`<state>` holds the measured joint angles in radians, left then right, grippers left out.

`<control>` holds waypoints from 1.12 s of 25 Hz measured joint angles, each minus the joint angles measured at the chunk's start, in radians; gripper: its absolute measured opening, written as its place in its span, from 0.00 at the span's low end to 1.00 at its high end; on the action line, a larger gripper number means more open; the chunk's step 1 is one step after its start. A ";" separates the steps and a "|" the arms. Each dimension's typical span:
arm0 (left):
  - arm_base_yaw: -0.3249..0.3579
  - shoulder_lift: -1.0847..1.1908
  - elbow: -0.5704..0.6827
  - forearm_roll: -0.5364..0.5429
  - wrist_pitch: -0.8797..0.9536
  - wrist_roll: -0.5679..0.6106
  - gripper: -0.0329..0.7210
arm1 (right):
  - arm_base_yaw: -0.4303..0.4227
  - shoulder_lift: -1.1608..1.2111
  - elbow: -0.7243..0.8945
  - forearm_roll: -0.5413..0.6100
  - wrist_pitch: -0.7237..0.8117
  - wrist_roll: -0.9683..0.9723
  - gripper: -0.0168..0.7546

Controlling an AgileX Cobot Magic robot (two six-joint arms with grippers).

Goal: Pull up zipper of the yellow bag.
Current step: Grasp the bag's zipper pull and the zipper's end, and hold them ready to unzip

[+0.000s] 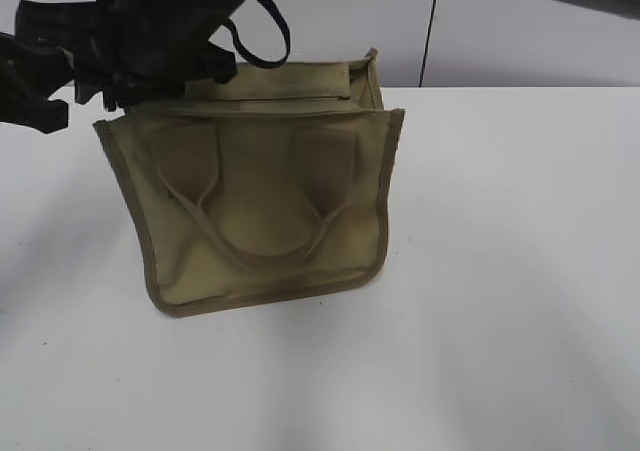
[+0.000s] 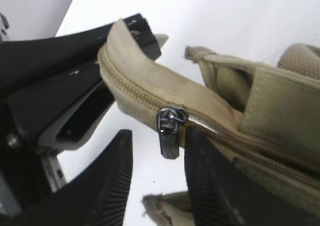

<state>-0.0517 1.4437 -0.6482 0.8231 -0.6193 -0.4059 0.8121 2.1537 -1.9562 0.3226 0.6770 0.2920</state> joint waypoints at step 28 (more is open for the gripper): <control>-0.004 -0.008 0.000 0.001 0.055 -0.034 0.04 | -0.068 -0.061 -0.006 -0.071 0.123 -0.066 0.00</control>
<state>-0.0556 1.4356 -0.6482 0.8244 -0.5641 -0.4402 0.7443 2.0925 -1.9618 0.2519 0.7995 0.2257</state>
